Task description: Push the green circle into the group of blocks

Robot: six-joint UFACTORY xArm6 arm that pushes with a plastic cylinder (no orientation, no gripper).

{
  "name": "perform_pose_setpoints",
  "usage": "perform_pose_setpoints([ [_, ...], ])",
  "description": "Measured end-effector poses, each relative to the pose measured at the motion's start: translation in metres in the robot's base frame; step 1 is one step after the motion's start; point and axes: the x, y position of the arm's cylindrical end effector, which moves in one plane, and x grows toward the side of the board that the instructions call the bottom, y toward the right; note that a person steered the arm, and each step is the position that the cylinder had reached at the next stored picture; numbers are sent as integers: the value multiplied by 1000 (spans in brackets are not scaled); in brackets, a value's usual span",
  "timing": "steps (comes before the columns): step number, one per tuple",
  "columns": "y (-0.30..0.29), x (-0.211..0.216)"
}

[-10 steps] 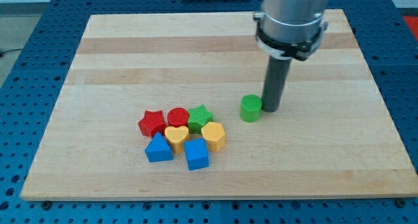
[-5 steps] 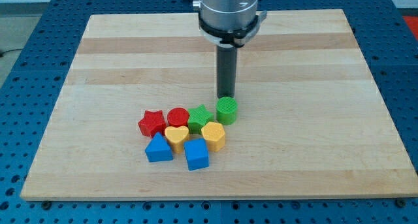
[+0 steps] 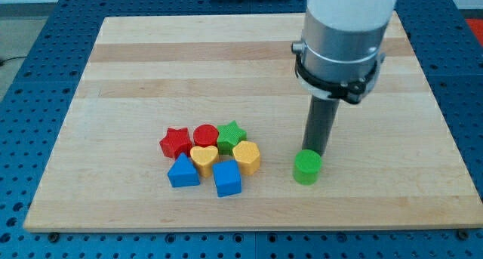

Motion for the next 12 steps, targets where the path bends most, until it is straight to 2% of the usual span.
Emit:
perform_pose_setpoints([
  [3, 18, 52],
  [5, -60, 50],
  [7, -75, 78],
  [10, -90, 92],
  [11, -148, 92],
  [12, -177, 93],
])
